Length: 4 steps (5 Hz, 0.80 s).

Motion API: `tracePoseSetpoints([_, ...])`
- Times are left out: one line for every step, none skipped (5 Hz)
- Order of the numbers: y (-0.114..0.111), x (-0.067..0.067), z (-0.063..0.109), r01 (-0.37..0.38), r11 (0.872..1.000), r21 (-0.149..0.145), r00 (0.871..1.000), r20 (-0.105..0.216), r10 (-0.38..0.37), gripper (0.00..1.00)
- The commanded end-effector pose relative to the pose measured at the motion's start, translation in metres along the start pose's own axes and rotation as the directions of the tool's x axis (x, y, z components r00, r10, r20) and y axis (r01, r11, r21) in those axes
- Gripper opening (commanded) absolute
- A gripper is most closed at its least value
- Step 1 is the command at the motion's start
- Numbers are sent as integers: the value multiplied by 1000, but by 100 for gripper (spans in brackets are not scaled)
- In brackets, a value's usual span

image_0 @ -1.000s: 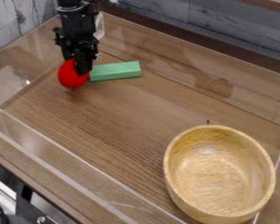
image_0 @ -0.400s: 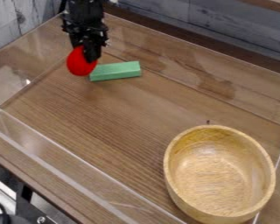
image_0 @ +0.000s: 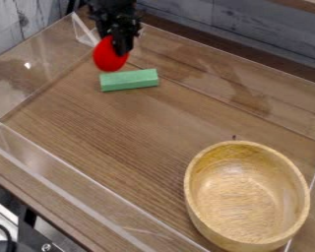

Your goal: Move the red object to the right side of the table

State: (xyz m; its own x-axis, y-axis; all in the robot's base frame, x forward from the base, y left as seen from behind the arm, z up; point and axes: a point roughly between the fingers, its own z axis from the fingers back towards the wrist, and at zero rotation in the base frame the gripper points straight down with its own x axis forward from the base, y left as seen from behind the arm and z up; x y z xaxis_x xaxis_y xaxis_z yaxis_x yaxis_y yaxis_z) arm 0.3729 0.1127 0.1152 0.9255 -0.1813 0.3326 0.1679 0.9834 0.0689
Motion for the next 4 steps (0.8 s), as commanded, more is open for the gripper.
tracePoseSetpoints([-27, 11, 30, 55, 999, 2, 996, 75, -55, 0])
tracePoseSetpoints([-48, 13, 24, 94, 995, -15, 993, 79, -93, 0])
tracePoseSetpoints([-72, 13, 10, 128, 991, -32, 989, 80, -125, 0])
tracePoseSetpoints([-90, 12, -5, 146, 988, -43, 986, 83, -142, 0])
